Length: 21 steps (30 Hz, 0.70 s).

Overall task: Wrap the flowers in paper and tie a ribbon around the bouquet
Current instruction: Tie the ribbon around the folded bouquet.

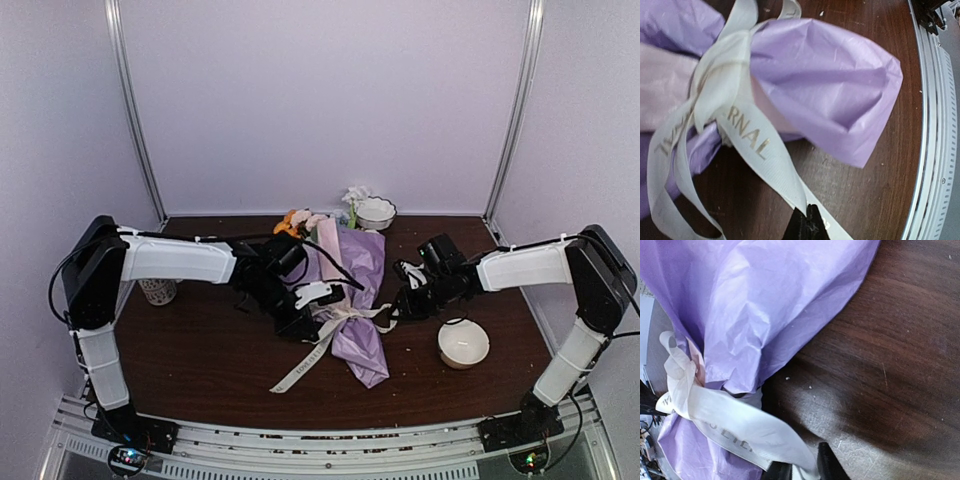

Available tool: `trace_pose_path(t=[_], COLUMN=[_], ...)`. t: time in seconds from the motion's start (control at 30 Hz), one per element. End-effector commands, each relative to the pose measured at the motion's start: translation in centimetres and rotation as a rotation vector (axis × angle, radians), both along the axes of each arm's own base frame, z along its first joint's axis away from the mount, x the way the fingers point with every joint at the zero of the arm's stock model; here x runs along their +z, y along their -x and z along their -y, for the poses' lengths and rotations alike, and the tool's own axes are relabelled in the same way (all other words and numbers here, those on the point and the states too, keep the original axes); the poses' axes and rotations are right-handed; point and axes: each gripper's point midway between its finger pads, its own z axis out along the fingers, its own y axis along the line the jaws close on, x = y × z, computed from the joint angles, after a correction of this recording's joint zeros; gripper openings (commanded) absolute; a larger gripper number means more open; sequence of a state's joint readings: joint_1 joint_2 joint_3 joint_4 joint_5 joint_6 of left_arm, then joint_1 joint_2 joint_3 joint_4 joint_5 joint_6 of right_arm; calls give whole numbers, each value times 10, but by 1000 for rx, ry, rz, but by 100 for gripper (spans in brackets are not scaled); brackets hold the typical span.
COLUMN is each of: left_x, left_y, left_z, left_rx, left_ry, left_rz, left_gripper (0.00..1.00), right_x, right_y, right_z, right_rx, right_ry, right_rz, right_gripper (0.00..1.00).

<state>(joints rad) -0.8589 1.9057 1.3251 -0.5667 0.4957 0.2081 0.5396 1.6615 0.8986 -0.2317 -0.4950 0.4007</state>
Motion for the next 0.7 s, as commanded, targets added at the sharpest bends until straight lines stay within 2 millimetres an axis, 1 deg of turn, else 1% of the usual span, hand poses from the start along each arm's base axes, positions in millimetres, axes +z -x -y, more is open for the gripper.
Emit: trace_pose_path(t=[0.0, 0.13, 0.23, 0.37, 0.5, 0.57, 0.67], left_x=[6, -2, -12, -28, -41, -44, -49], left_y=[1, 12, 19, 28, 36, 41, 48], left_z=[-21, -38, -53, -72, -89, -94, -98], left_rx=[69, 87, 99, 109, 122, 122, 116], left_ry=[-24, -73, -142, -234, -318, -339, -351], left_rz=[9, -10, -31, -63, -93, -113, -139], left_gripper=[0, 0, 0, 0, 0, 0, 0], right_x=[24, 37, 44, 41, 34, 33, 29], right_y=[-7, -8, -8, -11, -13, -13, -12], right_z=[-9, -15, -18, -16, -11, -9, -6], right_rx=[34, 63, 79, 67, 37, 27, 19], right_ry=[-34, -65, -88, -68, -40, -32, -16], right_rz=[65, 96, 112, 113, 98, 100, 92], right_gripper=[27, 39, 43, 48, 50, 50, 46])
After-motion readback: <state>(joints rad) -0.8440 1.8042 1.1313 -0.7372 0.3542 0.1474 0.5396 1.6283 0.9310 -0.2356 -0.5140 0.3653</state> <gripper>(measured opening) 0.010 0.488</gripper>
